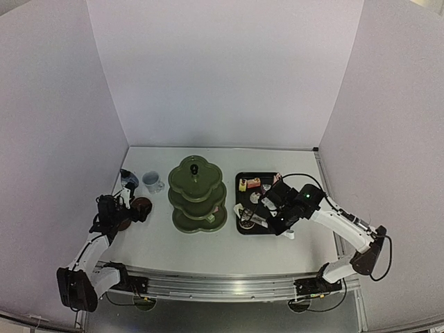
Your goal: Serve the afternoon tea
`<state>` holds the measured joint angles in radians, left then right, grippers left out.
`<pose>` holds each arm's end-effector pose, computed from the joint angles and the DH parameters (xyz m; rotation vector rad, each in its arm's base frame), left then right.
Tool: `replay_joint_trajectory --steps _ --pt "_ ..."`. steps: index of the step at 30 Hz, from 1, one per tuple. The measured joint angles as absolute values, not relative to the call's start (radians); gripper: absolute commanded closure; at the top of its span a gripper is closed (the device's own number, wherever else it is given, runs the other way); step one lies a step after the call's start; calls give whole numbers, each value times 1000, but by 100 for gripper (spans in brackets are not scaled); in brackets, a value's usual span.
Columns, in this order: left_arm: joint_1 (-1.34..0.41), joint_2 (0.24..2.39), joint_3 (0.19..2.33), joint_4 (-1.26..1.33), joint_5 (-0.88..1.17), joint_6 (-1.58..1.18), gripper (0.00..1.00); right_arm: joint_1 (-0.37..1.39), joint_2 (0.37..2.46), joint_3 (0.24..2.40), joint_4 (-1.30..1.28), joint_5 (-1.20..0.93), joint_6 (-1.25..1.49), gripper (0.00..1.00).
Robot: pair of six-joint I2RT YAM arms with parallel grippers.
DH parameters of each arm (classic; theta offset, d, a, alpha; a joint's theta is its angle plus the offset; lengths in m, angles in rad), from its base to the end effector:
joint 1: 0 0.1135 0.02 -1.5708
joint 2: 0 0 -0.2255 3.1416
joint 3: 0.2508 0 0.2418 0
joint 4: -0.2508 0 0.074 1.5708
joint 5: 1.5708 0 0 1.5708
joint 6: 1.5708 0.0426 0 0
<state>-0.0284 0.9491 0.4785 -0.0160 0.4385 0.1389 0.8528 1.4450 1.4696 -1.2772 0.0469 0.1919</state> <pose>0.2235 -0.0244 0.1914 0.4369 1.9810 -0.3805 0.1731 0.1951 0.2923 -0.9106 2.6877 0.1695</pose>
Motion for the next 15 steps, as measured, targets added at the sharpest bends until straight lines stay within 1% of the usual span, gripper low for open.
replay_joint_trajectory --steps 3,7,12,15 --pt "-22 927 469 -14 430 106 1 907 1444 1466 -1273 -51 181 100" --pt "-22 889 439 13 425 79 1 1003 1479 1468 -1264 -121 180 100" --pt "-22 873 400 50 426 43 0 1095 1604 1498 -1196 -114 180 100" --pt "-22 859 380 69 426 28 1 1128 1675 1537 -1131 -66 180 100"
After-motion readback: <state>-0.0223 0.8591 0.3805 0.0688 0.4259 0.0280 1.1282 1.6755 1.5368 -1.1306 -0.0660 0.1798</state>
